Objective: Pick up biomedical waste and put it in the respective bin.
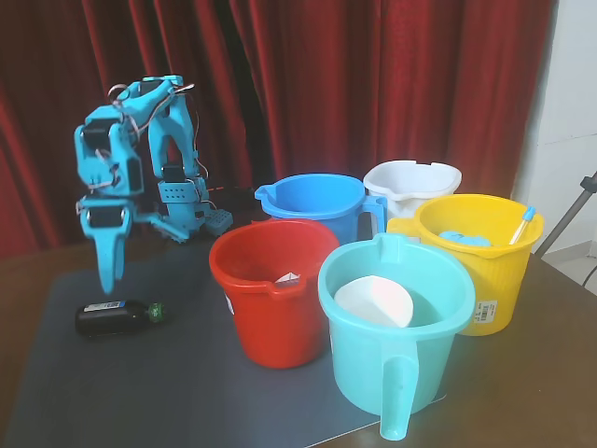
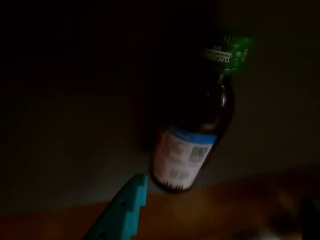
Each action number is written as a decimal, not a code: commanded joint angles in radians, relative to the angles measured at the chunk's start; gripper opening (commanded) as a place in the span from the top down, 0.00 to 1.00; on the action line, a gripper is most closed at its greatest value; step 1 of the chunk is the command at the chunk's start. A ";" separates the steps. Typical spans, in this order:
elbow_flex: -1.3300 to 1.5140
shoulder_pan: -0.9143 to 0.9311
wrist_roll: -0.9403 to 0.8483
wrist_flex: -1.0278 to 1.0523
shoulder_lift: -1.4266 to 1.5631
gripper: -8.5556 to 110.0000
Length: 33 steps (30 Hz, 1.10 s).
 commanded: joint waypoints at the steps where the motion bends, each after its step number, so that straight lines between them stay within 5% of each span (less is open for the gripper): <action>1: -0.101 -0.008 -0.009 0.003 -0.103 0.66; 33: -0.212 -0.002 -0.009 -0.080 -0.357 0.72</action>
